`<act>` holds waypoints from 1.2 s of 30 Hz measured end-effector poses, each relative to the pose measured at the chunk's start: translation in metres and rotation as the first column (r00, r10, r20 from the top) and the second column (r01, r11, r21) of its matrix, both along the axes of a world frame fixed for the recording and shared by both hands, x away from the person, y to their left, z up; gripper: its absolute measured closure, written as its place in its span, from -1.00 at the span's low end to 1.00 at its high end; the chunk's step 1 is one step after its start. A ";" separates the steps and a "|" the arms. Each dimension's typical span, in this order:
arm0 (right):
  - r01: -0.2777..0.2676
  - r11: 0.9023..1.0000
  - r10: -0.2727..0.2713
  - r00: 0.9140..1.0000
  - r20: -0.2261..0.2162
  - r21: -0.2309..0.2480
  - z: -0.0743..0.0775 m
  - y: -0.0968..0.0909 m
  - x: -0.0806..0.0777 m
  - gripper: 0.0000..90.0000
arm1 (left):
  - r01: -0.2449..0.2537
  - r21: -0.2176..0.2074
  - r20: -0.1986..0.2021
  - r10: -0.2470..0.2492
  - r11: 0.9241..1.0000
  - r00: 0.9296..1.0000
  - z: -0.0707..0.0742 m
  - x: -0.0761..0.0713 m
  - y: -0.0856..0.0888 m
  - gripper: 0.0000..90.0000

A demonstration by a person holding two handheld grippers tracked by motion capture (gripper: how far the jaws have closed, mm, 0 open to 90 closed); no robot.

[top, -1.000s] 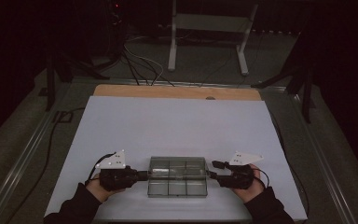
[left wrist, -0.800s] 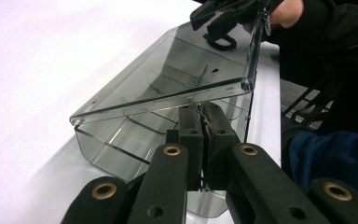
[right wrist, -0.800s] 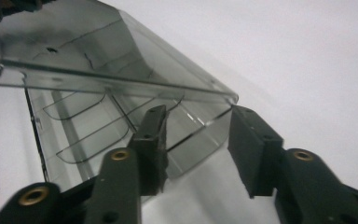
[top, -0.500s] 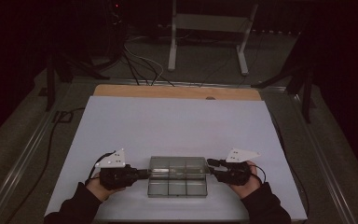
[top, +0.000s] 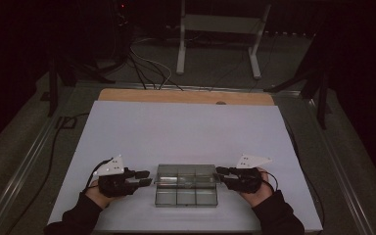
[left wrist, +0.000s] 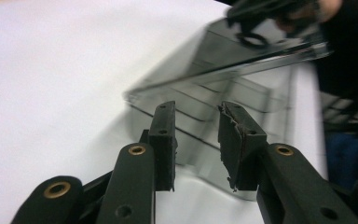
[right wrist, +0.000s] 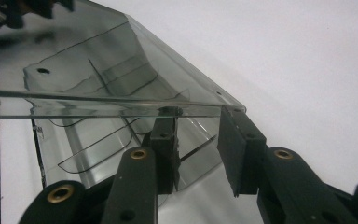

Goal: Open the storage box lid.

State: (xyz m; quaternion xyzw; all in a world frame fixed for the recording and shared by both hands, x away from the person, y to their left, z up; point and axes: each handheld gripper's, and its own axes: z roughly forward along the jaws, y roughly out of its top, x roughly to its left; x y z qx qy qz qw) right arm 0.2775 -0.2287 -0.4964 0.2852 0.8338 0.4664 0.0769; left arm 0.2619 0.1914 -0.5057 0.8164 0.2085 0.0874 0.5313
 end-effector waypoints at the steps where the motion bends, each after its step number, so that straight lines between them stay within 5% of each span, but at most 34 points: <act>1: 0.000 1.000 0.000 1.000 0.001 -0.001 0.000 0.000 0.000 0.50 | -0.004 0.019 0.064 0.003 1.000 0.998 -0.002 0.000 -0.001 0.42; 6: 0.002 1.000 -0.002 1.000 -0.003 -0.002 0.000 0.000 0.000 0.50 | -0.013 0.042 0.129 0.007 0.999 0.992 -0.005 0.001 -0.011 0.28; 9: 0.003 1.000 -0.003 1.000 -0.003 -0.005 -0.001 0.000 0.000 0.49 | -0.016 0.036 0.118 0.012 0.999 0.993 -0.005 0.002 -0.013 0.20; 20: 0.010 1.000 -0.010 1.000 0.004 -0.019 0.000 0.001 0.001 0.49 | 0.014 0.052 0.143 -0.021 0.999 0.989 -0.006 0.007 -0.026 0.47; 36: 0.061 0.997 -0.061 0.998 -0.014 0.036 0.003 0.002 0.008 0.60 | -0.049 0.008 0.125 0.048 0.999 0.991 -0.002 0.015 -0.028 0.68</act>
